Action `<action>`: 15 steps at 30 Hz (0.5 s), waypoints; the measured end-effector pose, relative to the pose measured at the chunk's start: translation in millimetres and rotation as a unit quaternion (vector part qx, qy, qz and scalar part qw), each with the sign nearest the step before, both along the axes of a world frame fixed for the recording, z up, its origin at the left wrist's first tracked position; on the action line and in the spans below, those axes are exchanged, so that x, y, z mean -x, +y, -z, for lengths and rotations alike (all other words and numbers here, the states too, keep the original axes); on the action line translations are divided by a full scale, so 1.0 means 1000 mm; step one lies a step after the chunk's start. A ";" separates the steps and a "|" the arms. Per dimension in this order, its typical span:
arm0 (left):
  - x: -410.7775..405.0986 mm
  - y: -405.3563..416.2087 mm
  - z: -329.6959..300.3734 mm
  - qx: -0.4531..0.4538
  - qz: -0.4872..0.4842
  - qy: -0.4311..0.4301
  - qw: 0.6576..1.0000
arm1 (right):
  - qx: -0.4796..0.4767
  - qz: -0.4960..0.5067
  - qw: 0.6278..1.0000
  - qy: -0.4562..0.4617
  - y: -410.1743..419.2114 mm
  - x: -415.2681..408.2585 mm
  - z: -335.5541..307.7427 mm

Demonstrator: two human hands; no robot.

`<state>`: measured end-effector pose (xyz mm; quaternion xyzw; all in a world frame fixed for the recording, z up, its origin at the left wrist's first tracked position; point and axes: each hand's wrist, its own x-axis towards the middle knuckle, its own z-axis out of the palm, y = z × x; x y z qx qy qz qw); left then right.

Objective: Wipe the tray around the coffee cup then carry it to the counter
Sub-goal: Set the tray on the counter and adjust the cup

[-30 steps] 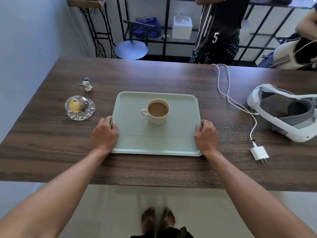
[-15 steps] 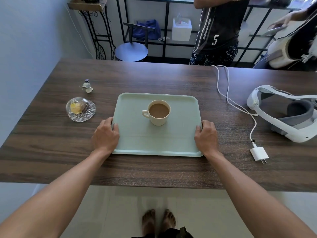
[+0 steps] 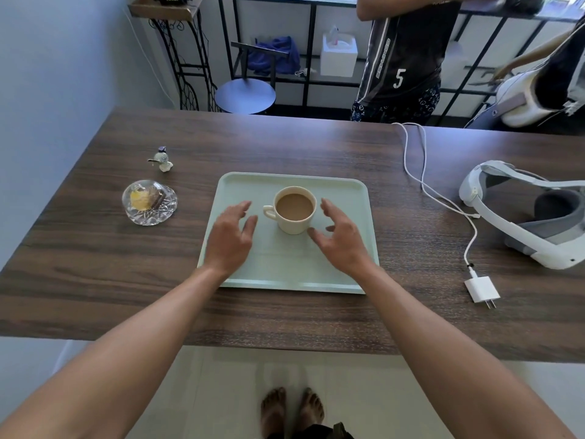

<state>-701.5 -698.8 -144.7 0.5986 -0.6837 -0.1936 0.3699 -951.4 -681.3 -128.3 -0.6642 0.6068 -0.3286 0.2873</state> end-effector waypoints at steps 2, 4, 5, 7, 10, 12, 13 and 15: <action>0.013 -0.002 -0.001 -0.020 0.002 0.057 0.998 | -0.014 -0.024 0.999 -0.038 -0.005 -0.010 0.000; 0.021 -0.003 0.000 -0.012 -0.003 0.068 0.998 | -0.008 -0.027 0.997 -0.071 -0.007 -0.015 0.003; 0.024 -0.003 0.001 -0.003 -0.007 0.067 0.998 | -0.004 -0.024 0.996 -0.084 -0.007 -0.017 0.004; 0.026 -0.004 0.001 0.010 -0.014 0.069 0.997 | -0.001 -0.013 0.994 -0.104 -0.006 -0.019 0.006; 0.026 -0.005 0.001 0.014 -0.016 0.069 0.997 | 0.000 0.001 0.994 -0.111 -0.005 -0.020 0.007; 0.026 -0.006 0.000 0.013 -0.011 0.068 0.998 | -0.002 0.008 0.994 -0.110 -0.005 -0.020 0.006; 0.026 -0.006 -0.001 0.011 -0.010 0.067 0.998 | -0.003 0.011 0.994 -0.108 -0.005 -0.020 0.005; 0.026 -0.006 -0.002 0.005 -0.012 0.065 0.998 | -0.010 0.017 0.994 -0.105 -0.005 -0.019 0.005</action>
